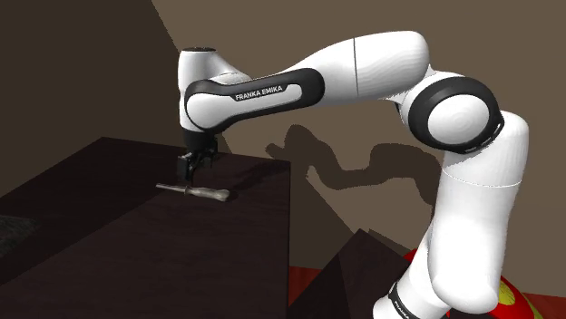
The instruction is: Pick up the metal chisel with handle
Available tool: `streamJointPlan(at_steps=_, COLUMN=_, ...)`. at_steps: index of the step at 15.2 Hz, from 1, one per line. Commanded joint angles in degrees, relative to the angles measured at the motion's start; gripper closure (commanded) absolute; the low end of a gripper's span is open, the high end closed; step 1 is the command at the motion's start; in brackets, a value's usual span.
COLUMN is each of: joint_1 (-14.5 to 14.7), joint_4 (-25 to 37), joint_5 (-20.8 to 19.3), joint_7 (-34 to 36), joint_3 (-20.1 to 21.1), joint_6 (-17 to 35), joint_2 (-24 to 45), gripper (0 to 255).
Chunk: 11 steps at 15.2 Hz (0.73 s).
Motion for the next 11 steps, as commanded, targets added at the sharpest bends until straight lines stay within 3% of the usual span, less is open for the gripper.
streamJointPlan(at_steps=1, joint_1=1.38, joint_4=4.76, joint_5=-1.71, joint_7=0.31, joint_3=0.27, joint_6=-0.75, joint_2=4.40, gripper=0)
streamJointPlan(at_steps=11, joint_1=1.87, joint_4=2.44, joint_5=-2.69, joint_7=0.77, joint_3=0.01, joint_6=4.17, joint_2=7.16, gripper=0)
